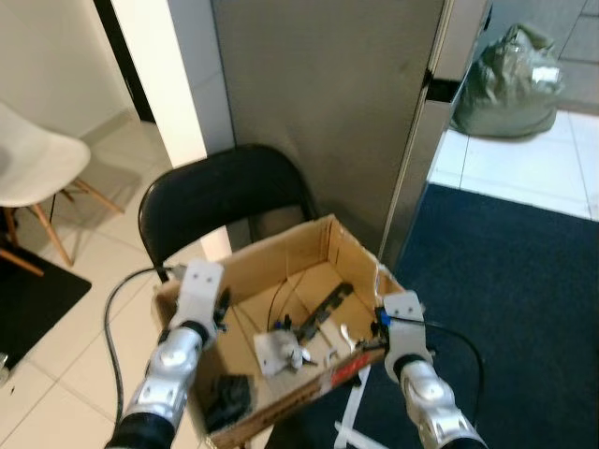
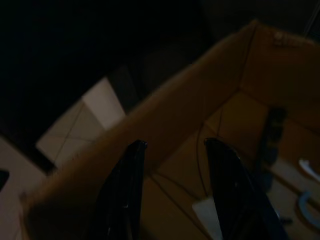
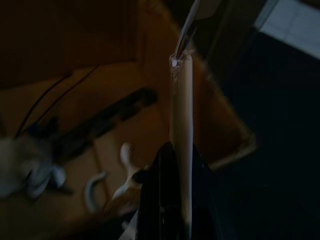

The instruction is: Picking trash to rubbish bin

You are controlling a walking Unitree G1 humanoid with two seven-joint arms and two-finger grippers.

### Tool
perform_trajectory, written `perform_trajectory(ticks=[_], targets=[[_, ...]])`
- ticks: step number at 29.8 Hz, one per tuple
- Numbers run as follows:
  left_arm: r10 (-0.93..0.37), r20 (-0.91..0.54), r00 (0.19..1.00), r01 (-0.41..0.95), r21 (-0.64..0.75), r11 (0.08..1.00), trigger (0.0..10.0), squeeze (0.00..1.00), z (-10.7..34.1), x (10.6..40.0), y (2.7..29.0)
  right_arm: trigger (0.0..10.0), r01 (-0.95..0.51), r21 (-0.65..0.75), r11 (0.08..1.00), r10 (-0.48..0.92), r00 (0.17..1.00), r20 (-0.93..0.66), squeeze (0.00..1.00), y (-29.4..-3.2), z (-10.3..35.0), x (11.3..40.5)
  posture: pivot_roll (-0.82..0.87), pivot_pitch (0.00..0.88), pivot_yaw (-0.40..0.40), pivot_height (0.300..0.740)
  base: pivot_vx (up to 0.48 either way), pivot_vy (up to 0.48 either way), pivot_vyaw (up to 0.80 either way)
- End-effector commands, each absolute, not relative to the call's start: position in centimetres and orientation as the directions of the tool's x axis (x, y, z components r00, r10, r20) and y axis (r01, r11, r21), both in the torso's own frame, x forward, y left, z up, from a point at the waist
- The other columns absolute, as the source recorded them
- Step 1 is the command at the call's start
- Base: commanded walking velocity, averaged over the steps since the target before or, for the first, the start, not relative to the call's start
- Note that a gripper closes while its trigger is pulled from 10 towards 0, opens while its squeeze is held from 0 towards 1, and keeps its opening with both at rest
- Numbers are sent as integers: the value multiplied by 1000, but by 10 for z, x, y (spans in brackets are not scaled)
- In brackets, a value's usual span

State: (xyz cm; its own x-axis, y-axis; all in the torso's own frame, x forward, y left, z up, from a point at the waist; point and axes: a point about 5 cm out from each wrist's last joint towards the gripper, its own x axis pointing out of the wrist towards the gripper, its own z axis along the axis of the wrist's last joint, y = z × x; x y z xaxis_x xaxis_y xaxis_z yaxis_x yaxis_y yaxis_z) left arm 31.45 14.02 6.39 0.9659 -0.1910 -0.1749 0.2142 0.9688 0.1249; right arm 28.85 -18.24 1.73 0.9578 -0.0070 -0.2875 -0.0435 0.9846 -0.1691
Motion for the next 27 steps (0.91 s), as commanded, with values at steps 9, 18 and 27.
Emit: perform_trajectory(ticks=[9,18,27], targets=[[-165,-190,968,193,141,971,10000,0,59,311,150,10000,-43,-151,988,-7,949,-316,0,-181,11,285,3,107,77,740,0,0,0],[-169,-170,971,192,131,973,10000,0,62,311,150,10000,-36,-159,987,-13,955,-296,0,-186,15,287,5,107,72,740,0,0,0],[-210,-137,968,233,177,956,10000,0,69,312,149,10000,-115,-81,990,104,987,-125,0,-176,52,313,10,90,58,740,0,0,0]])
